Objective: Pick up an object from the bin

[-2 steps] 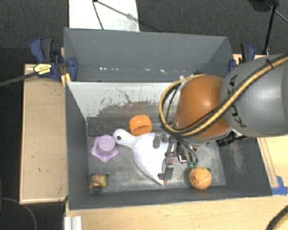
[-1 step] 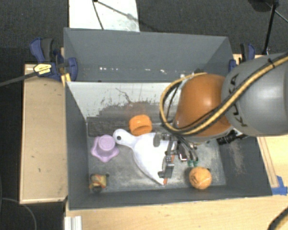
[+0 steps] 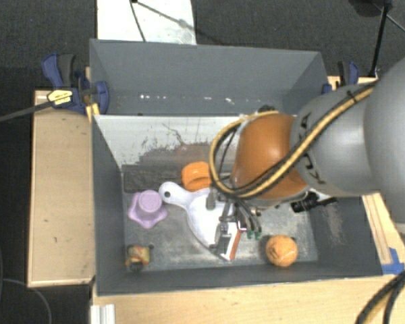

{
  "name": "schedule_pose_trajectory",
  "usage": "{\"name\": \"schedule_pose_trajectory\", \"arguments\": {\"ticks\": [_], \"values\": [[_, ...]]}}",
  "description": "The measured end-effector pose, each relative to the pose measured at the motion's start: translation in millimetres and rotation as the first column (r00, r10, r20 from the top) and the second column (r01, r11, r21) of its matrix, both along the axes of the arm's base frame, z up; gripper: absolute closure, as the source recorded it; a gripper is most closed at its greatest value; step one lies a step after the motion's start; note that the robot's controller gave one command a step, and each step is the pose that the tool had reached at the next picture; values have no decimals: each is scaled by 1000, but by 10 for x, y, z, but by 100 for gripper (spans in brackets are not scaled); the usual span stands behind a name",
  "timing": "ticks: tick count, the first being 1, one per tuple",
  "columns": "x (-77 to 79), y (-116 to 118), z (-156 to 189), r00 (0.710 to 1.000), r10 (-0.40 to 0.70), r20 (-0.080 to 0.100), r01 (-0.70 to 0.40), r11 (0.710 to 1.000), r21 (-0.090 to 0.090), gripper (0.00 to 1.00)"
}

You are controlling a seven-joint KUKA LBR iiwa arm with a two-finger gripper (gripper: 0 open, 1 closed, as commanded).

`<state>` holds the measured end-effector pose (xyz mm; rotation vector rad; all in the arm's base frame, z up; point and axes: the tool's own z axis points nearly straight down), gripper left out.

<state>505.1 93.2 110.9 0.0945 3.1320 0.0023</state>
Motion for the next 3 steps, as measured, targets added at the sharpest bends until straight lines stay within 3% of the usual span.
{"name": "schedule_pose_trajectory", "arguments": {"ticks": [1,2,3], "values": [[-119,218,-411,993,-119,-9,119,993,-1,100],[-119,218,-411,993,-120,-9,120,993,-1,100],[153,-12,1454,994,-107,2,107,994,2,100]]}}
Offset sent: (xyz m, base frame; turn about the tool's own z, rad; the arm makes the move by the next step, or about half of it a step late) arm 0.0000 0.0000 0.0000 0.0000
